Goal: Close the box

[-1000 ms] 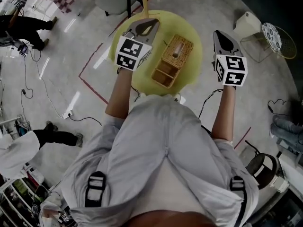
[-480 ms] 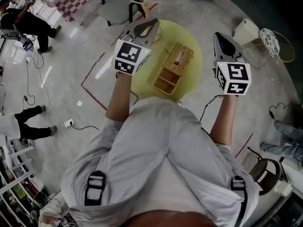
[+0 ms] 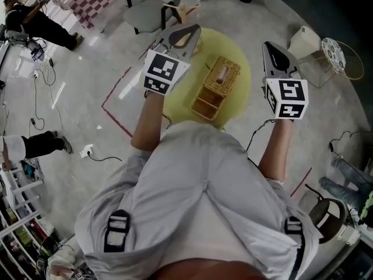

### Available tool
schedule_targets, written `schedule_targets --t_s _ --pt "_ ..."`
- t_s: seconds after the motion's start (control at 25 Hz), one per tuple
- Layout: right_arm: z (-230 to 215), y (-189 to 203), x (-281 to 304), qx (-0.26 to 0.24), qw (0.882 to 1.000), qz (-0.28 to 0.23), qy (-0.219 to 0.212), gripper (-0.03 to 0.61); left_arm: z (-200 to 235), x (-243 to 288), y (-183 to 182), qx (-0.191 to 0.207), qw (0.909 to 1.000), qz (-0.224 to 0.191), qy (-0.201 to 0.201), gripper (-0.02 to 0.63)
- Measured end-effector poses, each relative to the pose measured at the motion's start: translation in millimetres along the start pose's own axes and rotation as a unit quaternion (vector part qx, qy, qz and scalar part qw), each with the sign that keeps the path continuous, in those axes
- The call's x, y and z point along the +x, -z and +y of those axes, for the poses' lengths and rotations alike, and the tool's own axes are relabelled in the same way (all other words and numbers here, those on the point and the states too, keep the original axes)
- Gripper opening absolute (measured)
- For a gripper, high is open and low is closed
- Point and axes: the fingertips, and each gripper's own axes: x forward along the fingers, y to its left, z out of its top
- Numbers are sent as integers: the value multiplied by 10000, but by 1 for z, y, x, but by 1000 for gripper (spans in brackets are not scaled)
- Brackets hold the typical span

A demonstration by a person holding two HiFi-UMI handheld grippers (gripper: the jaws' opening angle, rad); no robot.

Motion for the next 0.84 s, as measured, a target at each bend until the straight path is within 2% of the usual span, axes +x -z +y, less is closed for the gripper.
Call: schedule_targets --t_s 0.84 --pt "2 8 10 81 9998 71 -166 23 -4 7 9 27 9998 158 70 29"
